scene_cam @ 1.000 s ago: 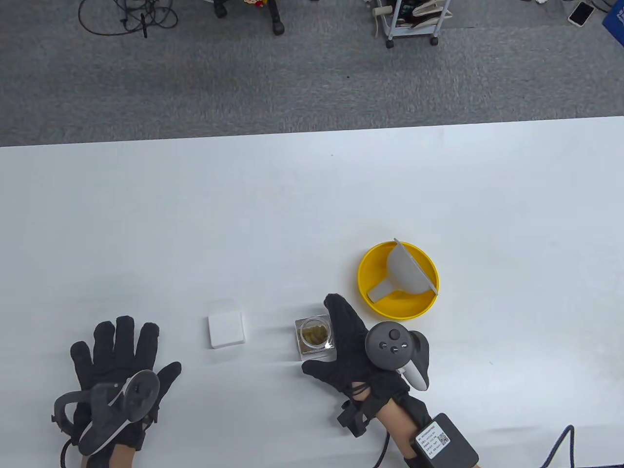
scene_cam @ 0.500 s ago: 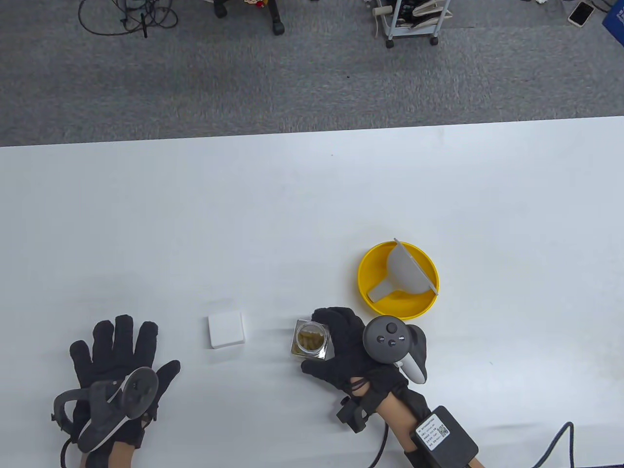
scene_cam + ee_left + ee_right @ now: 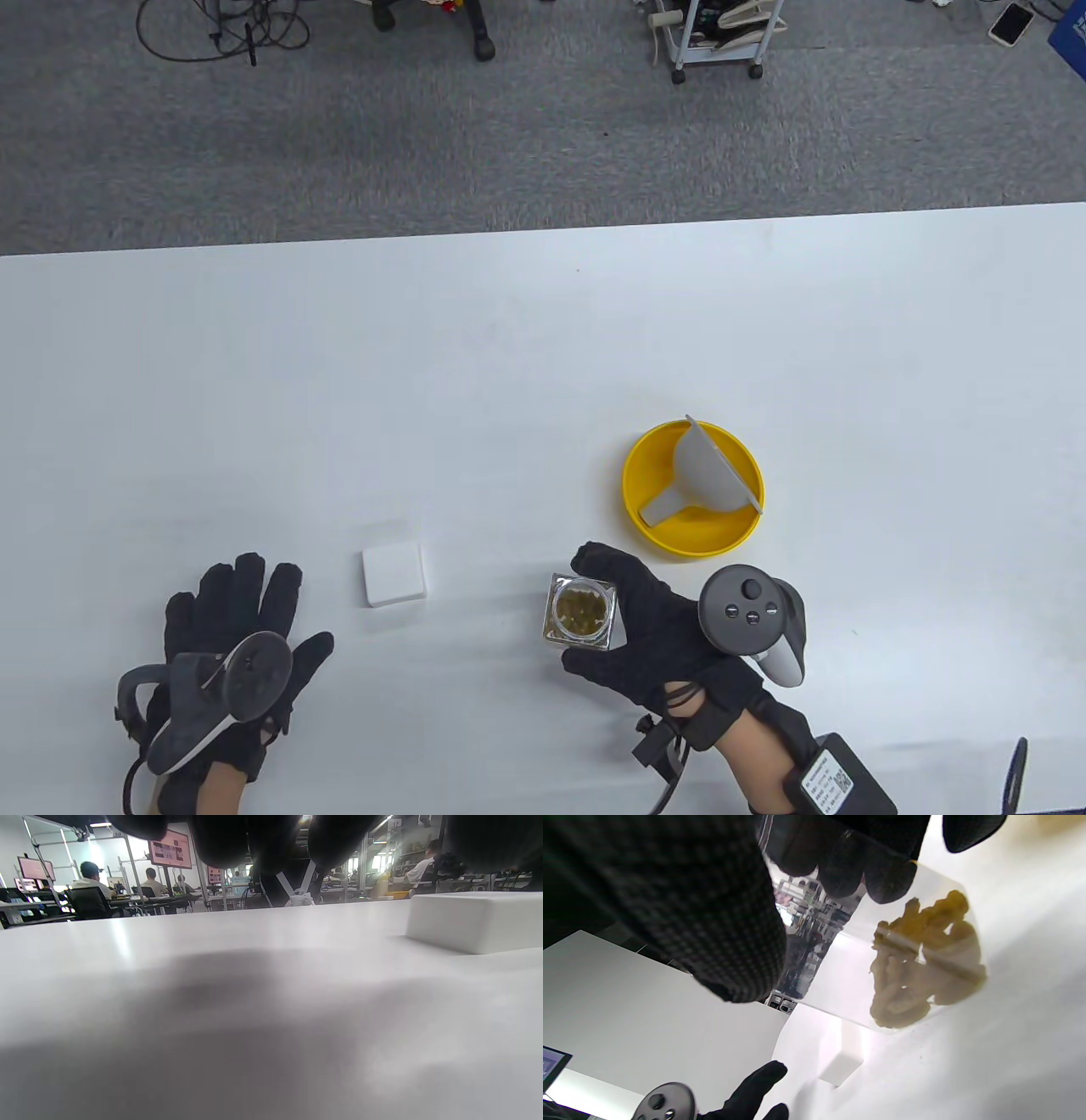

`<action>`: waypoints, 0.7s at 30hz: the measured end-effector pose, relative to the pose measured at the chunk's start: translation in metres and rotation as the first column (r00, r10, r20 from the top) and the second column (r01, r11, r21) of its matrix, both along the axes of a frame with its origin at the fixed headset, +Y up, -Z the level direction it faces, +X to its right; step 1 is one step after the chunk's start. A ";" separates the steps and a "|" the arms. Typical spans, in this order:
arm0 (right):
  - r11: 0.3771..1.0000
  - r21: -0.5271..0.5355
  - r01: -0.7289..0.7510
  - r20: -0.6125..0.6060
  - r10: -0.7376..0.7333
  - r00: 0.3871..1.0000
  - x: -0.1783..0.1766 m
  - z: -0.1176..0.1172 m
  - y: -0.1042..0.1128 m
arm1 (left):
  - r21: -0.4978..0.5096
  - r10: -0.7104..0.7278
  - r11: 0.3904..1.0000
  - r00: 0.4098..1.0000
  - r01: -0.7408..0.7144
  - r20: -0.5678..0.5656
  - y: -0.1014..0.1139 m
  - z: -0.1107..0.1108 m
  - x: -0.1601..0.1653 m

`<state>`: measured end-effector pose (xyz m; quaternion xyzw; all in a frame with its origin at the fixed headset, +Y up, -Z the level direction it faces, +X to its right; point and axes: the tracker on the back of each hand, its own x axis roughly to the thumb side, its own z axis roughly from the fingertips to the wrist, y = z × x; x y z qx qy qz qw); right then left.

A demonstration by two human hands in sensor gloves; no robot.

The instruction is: Transfer raisins through funnel into coffee jar

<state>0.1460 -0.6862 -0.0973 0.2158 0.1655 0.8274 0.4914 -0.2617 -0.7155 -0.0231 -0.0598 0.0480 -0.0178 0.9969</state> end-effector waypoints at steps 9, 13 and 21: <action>1.000 0.006 -0.008 -0.024 0.008 1.000 0.012 0.003 0.005 | -0.077 0.112 0.991 0.992 -0.107 0.061 0.004 -0.026 0.034; 1.000 0.005 -0.011 -0.030 0.011 0.999 0.012 0.003 0.005 | -0.137 0.142 0.982 0.987 -0.130 0.079 -0.001 -0.042 0.054; 0.999 0.015 -0.028 -0.040 0.028 0.999 0.012 0.003 0.005 | -0.235 0.189 0.957 0.980 -0.168 0.069 -0.015 -0.063 0.066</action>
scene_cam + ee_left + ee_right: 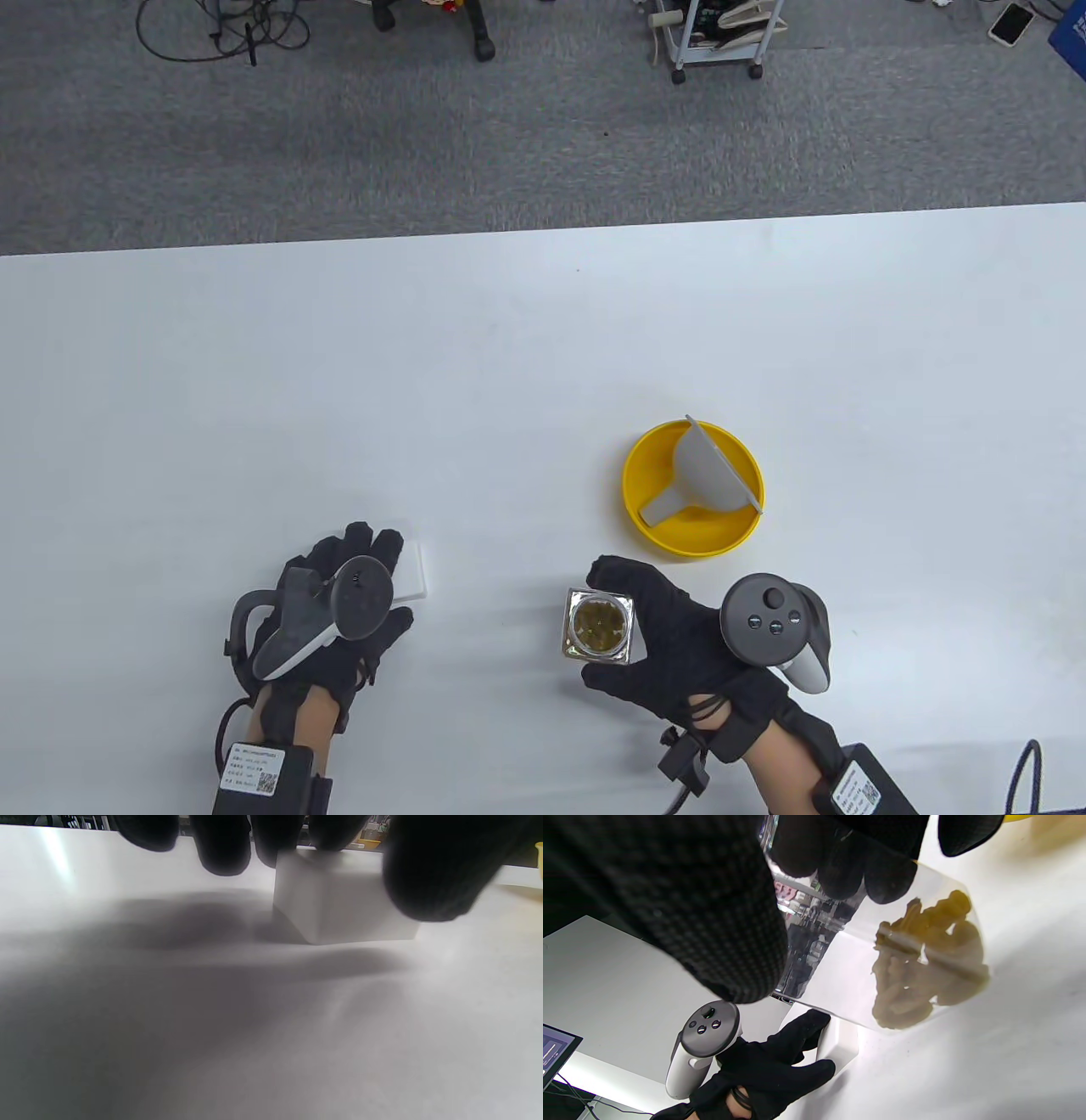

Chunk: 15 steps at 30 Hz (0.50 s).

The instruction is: Transfer raisins through funnel into coffee jar

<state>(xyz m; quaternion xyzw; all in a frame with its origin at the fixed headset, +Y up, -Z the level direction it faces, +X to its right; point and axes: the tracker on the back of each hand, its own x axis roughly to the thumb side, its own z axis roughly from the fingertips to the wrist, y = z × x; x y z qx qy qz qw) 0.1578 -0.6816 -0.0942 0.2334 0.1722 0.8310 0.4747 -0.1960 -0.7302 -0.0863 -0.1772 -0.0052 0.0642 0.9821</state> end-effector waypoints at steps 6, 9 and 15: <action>1.000 0.001 -0.016 -0.008 0.016 1.000 -0.002 0.000 -0.002 | 0.063 0.007 0.998 1.000 -0.009 0.029 -0.008 0.001 0.001; 1.000 0.000 -0.019 -0.007 0.019 1.000 -0.003 0.001 -0.003 | 0.117 -0.001 0.993 0.999 -0.004 0.038 -0.008 0.003 0.004; 0.999 0.002 -0.032 -0.001 0.032 0.999 -0.005 0.005 -0.004 | 0.233 0.103 0.966 0.993 -0.114 0.058 0.011 0.015 0.011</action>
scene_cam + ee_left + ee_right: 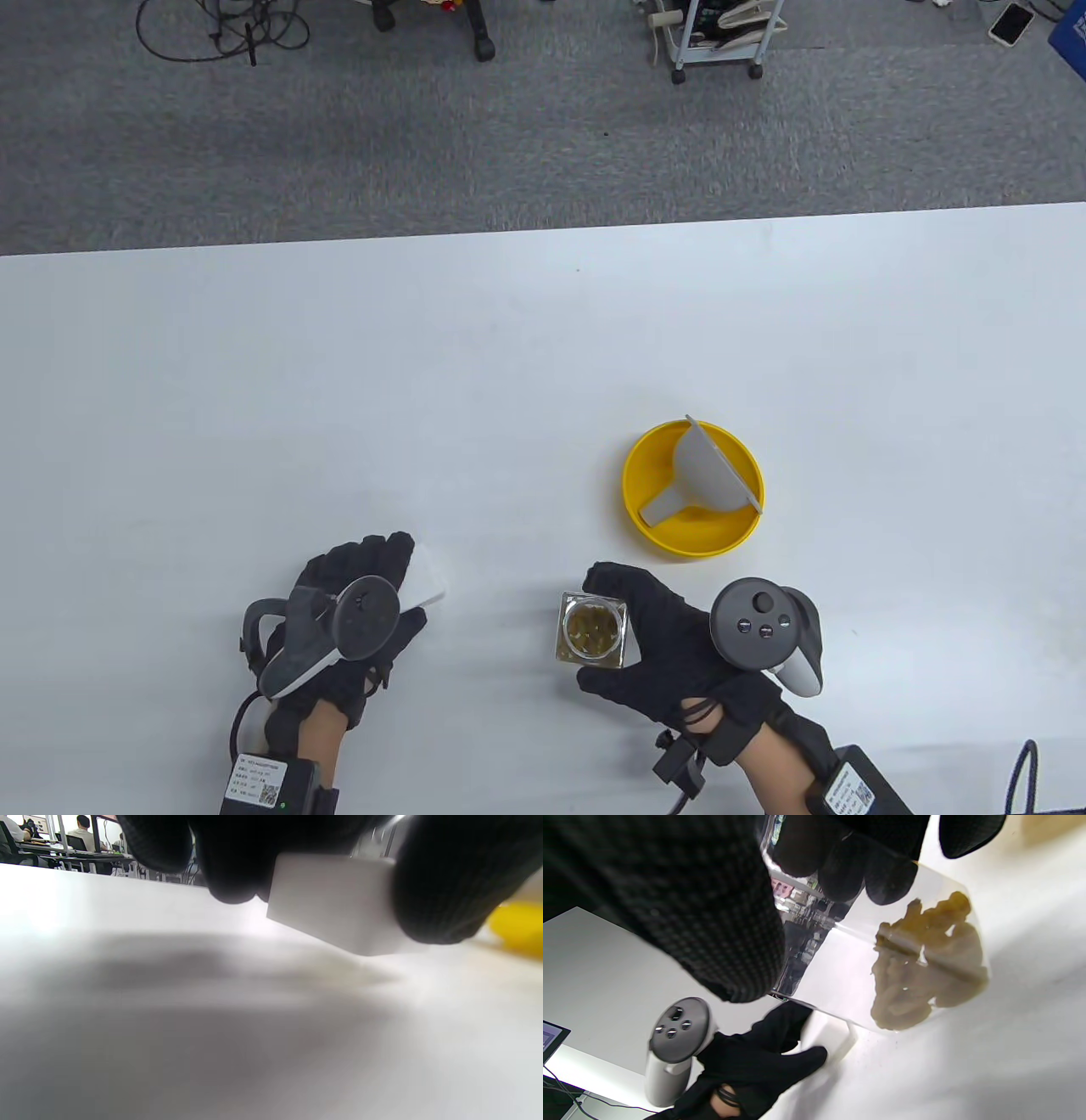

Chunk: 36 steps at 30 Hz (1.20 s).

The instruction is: Transfer raisins through funnel into coffee jar

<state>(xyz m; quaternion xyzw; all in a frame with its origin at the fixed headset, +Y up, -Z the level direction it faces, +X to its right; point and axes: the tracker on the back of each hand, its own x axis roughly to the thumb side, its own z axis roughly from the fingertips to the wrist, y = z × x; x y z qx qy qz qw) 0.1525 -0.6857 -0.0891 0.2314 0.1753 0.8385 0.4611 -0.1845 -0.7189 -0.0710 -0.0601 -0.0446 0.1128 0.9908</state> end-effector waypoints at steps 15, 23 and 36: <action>1.000 0.010 -0.022 0.034 0.022 0.999 -0.017 0.015 -0.006 | 0.219 0.609 0.700 0.729 -0.679 0.313 0.051 0.043 0.047; 0.996 0.039 -0.082 0.049 0.080 0.996 -0.022 0.018 -0.009 | 0.225 0.562 0.729 0.753 -0.646 0.343 0.048 0.045 0.065; 0.978 0.121 -0.169 0.114 0.155 0.981 -0.028 0.022 -0.006 | 0.237 0.474 0.793 0.813 -0.560 0.338 0.048 0.049 0.079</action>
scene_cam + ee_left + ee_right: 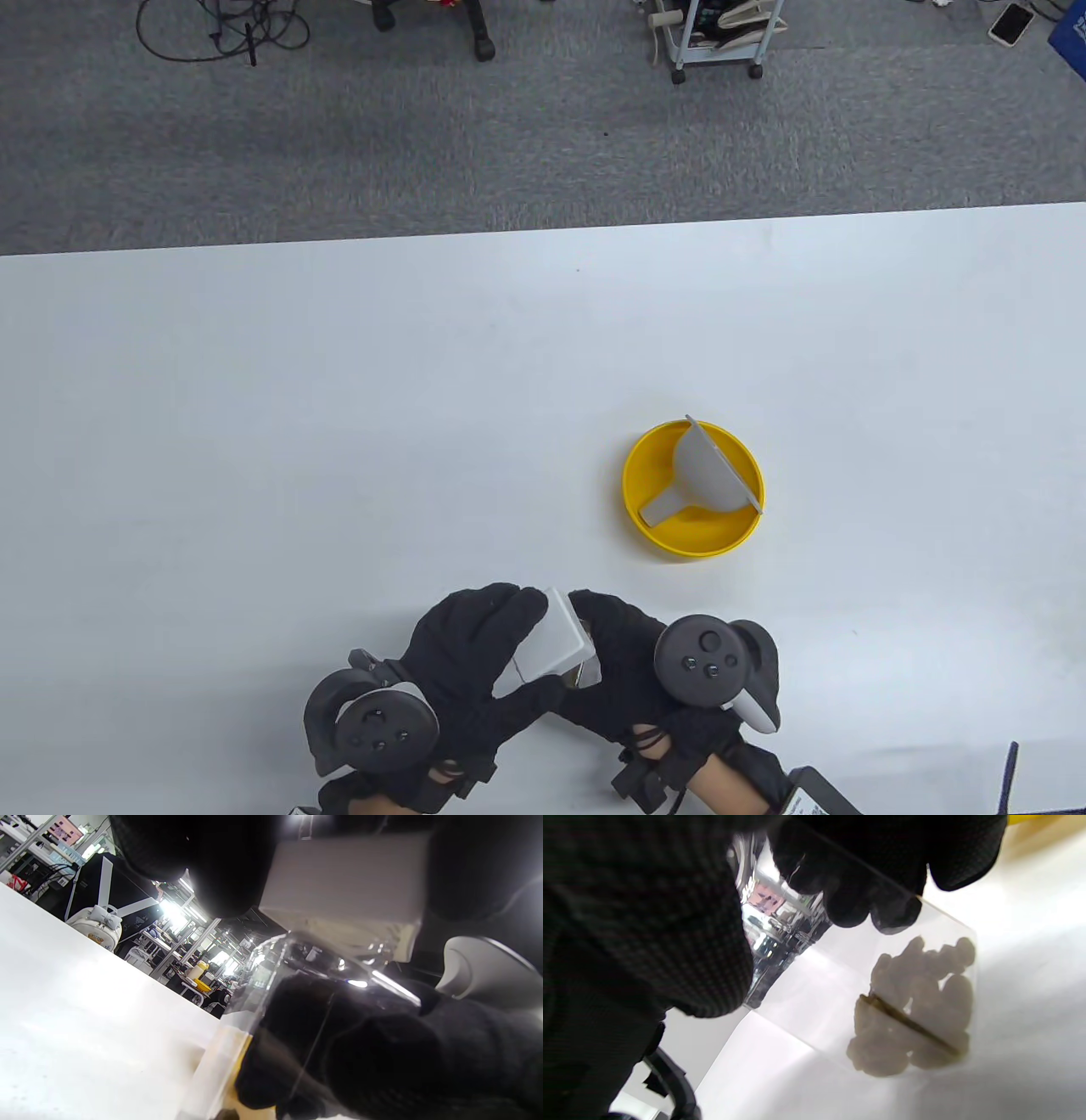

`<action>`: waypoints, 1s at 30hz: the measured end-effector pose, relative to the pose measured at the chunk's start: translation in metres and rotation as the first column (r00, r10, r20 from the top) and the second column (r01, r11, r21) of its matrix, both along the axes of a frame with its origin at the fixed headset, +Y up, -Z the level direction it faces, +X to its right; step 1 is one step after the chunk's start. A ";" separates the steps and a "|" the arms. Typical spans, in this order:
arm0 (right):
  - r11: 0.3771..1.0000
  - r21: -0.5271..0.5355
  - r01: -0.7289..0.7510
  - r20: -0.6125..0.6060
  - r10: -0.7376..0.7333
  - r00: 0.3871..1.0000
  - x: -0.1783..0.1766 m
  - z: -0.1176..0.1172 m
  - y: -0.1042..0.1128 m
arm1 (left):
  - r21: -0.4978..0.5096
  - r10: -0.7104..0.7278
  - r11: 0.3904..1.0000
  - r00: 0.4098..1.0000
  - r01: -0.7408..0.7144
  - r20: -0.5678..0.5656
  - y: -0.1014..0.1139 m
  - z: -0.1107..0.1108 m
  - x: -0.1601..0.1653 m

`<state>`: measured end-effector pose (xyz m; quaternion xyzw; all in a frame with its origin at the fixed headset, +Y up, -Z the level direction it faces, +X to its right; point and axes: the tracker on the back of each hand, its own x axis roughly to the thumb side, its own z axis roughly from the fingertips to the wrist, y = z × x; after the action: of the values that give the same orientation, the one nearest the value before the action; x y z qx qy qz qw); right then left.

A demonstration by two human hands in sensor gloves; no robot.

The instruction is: Transfer raisins through funnel into coffee jar

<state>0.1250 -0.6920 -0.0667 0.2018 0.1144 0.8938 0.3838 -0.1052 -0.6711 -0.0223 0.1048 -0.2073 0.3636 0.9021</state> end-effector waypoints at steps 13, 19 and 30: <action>0.999 -0.016 0.043 -0.003 -0.043 0.999 0.002 -0.001 0.004 | -0.049 -0.015 0.999 1.000 0.016 0.028 0.001 0.002 0.006; 0.906 -0.318 0.279 -0.159 -0.341 0.926 -0.002 -0.004 -0.004 | -0.529 0.616 0.745 0.723 -0.407 0.311 -0.021 -0.020 -0.003; 0.989 -0.080 0.127 0.038 -0.125 0.991 0.000 -0.001 -0.003 | -0.047 -0.019 0.999 0.999 0.017 -0.032 0.001 0.002 0.000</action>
<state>0.1247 -0.6952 -0.0672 0.1781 0.1321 0.8654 0.4493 -0.1057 -0.6697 -0.0202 0.0879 -0.1850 0.3584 0.9108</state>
